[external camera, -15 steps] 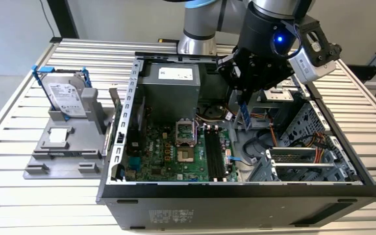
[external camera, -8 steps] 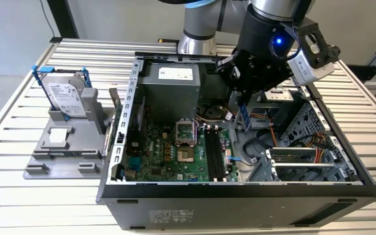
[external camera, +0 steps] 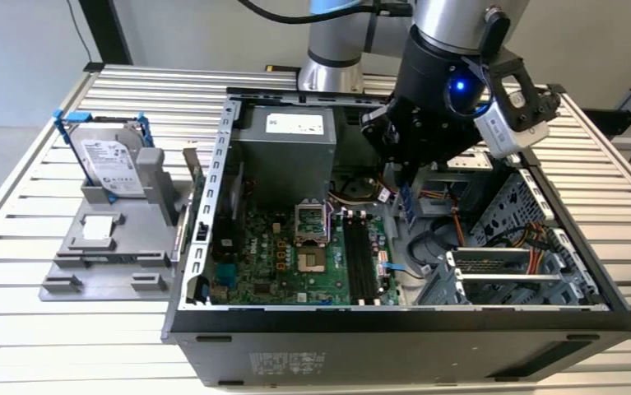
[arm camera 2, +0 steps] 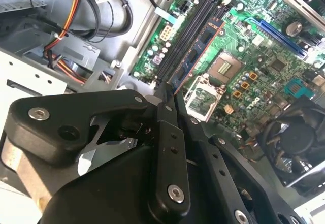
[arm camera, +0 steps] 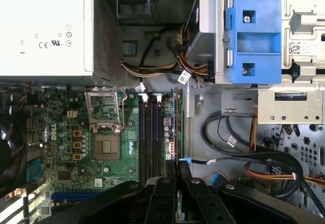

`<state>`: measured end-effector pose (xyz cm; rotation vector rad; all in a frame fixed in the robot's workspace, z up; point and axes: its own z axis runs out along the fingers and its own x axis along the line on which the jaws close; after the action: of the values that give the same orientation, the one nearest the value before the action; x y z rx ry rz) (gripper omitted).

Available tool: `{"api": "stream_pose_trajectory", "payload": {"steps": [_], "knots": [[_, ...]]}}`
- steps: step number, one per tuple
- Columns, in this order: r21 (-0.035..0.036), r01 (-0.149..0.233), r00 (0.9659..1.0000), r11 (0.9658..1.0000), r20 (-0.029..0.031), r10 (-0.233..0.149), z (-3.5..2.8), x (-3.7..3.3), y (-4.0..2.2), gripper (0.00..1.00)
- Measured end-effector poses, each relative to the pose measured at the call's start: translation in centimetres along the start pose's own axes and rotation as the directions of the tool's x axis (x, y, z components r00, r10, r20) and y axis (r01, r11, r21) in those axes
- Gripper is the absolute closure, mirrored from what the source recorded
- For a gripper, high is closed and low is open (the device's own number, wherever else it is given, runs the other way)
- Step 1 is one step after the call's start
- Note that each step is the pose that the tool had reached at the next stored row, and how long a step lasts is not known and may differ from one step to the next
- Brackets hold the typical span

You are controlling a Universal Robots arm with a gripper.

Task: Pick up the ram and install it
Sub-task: 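Insert the ram into the slot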

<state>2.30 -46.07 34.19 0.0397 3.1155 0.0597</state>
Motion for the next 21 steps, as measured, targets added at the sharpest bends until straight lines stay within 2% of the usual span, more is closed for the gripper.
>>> {"api": "stream_pose_trajectory", "payload": {"steps": [3,21], "knots": [[0.0026,-0.003,1.0000,1.0000,0.0004,0.003,0.55,0.05,-0.02,1.00],[0.0035,-0.037,0.9993,0.9993,0.0017,0.037,3.81,0.61,-0.07,1.00]]}}
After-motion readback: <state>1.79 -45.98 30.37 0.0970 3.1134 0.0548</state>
